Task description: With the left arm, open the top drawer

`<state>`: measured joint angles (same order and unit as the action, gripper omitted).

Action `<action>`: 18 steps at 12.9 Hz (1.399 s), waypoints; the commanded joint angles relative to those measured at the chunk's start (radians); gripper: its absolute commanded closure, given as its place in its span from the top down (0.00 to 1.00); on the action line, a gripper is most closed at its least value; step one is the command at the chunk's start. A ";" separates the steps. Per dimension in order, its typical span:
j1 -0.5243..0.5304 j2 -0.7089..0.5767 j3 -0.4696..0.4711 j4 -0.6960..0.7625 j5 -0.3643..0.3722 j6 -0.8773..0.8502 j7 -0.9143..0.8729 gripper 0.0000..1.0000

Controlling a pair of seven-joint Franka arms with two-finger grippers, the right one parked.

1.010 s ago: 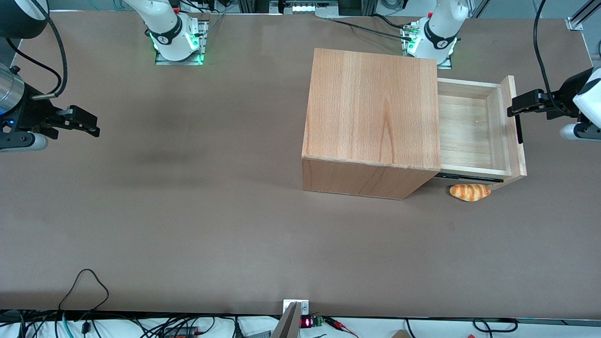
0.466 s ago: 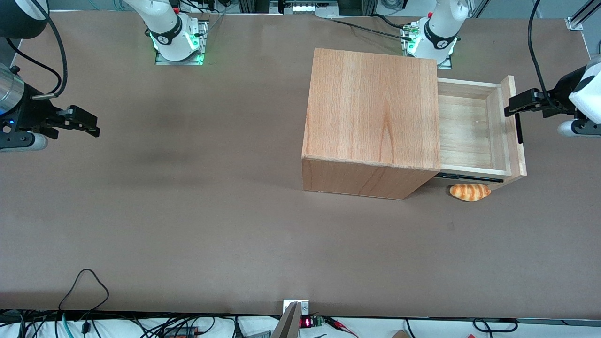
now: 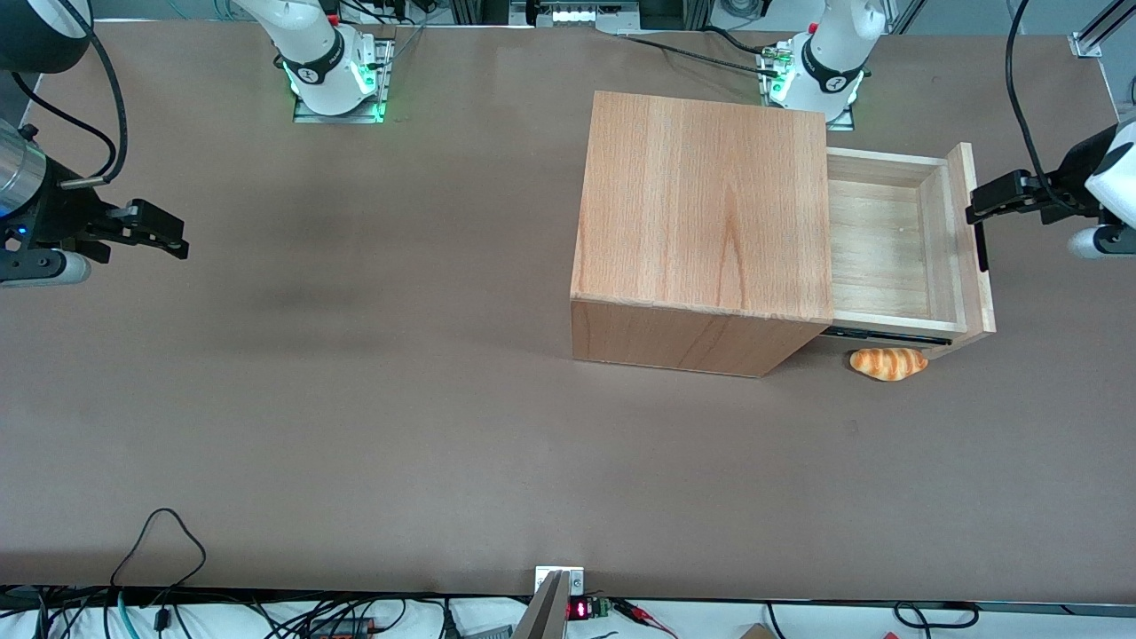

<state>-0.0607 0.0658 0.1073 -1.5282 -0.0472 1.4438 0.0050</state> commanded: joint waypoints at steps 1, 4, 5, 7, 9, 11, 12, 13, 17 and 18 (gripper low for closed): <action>0.004 0.008 -0.005 0.032 0.020 0.009 -0.008 1.00; 0.001 0.026 -0.006 0.048 0.003 0.016 0.004 1.00; -0.004 0.026 -0.008 0.049 0.004 0.017 0.004 1.00; -0.008 0.023 -0.018 0.052 0.003 0.017 0.001 1.00; -0.007 0.023 -0.021 0.056 0.000 0.020 0.003 1.00; -0.007 0.022 -0.020 0.056 0.001 0.020 0.004 1.00; -0.007 0.022 -0.020 0.054 0.000 0.018 -0.006 1.00; -0.005 0.019 -0.020 0.045 -0.002 0.020 -0.011 1.00; 0.033 0.019 -0.057 0.043 0.009 0.075 -0.014 1.00; 0.062 0.019 -0.089 0.042 0.007 0.079 -0.014 1.00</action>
<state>-0.0467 0.0764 0.0711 -1.5003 -0.0473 1.5120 0.0033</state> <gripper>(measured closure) 0.000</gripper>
